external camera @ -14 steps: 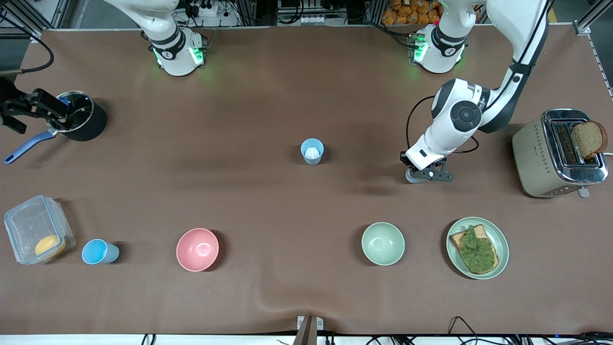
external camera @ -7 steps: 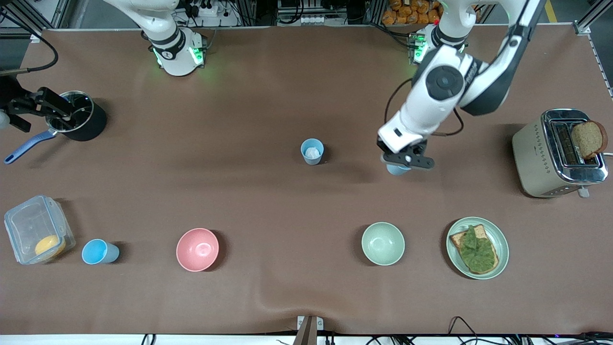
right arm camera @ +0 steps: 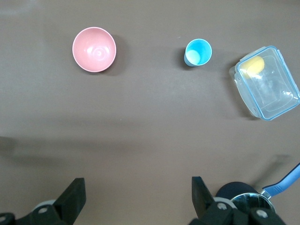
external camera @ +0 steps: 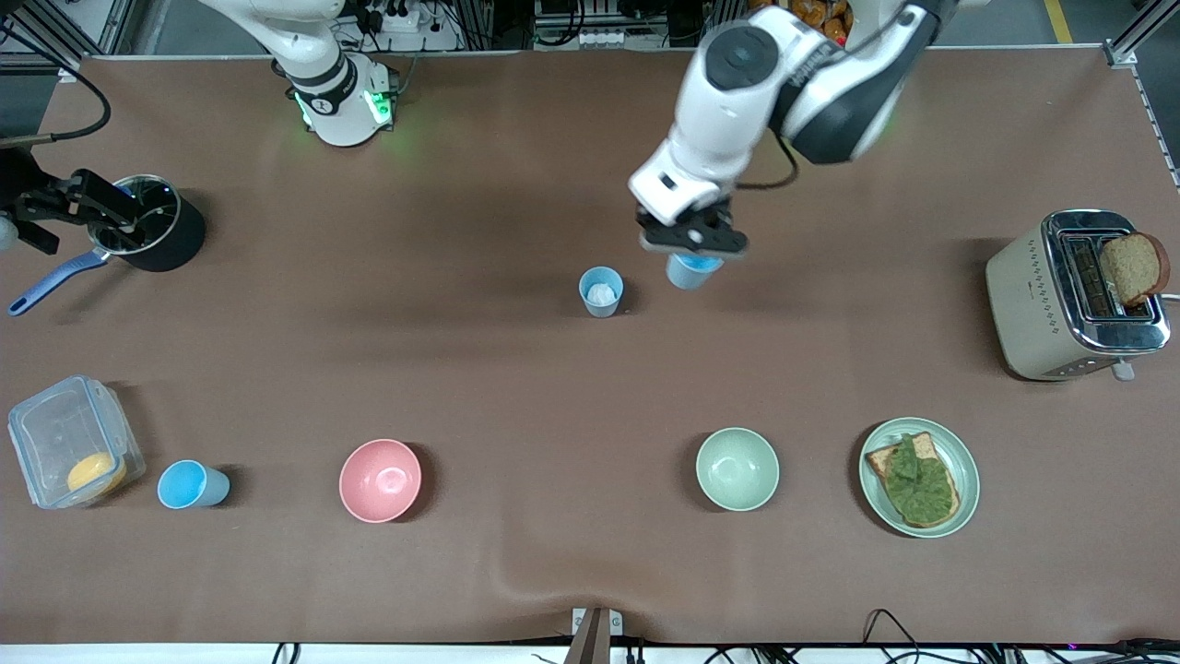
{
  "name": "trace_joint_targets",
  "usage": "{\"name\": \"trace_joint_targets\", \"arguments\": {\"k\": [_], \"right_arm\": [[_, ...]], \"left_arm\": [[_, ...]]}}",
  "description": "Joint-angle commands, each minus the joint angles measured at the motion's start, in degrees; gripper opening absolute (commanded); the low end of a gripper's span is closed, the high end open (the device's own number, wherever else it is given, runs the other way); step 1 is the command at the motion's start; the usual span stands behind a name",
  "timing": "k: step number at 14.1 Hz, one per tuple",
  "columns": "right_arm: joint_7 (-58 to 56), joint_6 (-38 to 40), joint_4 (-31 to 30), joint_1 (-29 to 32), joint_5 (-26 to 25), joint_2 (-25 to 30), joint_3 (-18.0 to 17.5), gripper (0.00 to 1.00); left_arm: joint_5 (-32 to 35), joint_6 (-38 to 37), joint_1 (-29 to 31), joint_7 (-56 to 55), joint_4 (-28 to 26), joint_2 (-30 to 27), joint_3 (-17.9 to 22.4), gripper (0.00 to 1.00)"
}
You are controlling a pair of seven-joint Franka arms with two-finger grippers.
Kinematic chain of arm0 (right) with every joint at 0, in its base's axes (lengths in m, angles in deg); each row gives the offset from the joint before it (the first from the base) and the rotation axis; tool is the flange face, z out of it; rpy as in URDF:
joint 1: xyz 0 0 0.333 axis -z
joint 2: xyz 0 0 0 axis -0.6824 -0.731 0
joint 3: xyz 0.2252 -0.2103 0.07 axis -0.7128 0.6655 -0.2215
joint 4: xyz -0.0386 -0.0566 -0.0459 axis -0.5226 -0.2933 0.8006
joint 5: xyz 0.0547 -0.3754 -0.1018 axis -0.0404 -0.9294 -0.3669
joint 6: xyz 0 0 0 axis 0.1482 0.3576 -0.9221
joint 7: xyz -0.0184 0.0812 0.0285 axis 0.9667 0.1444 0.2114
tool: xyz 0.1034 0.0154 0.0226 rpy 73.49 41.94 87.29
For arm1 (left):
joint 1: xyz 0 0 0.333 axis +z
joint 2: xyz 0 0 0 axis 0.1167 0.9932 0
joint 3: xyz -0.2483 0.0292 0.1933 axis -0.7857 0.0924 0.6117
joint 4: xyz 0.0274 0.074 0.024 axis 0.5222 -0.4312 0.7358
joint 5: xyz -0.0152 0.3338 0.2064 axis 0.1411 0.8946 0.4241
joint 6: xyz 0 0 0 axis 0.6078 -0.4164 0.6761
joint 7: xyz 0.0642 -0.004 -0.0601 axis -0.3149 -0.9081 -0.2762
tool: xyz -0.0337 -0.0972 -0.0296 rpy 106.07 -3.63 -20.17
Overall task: Stack blue cups with both arms
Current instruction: 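Carry the blue cup with the left gripper over the placed cup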
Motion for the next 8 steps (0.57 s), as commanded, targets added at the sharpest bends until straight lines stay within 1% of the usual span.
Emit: {"name": "trace_joint_targets", "arguments": {"k": [1, 6, 8], "right_arm": [[-0.38, -0.78, -0.99, -0.04, -0.16, 1.55, -0.12, 1.0], [-0.56, -0.07, -1.78, 0.23, -0.07, 2.43, 0.23, 1.0], [-0.56, -0.16, -1.96, 0.05, 0.02, 2.43, 0.23, 1.0]], "left_arm": [[-0.78, -1.89, -4.06, -1.92, 4.74, 3.64, 0.81, 0.0], [-0.34, -1.9, -12.14, -5.09, 11.51, 11.37, 6.51, 0.0], [-0.43, -1.72, -14.26, -5.45, 11.96, 13.39, 8.54, 0.0]]}}
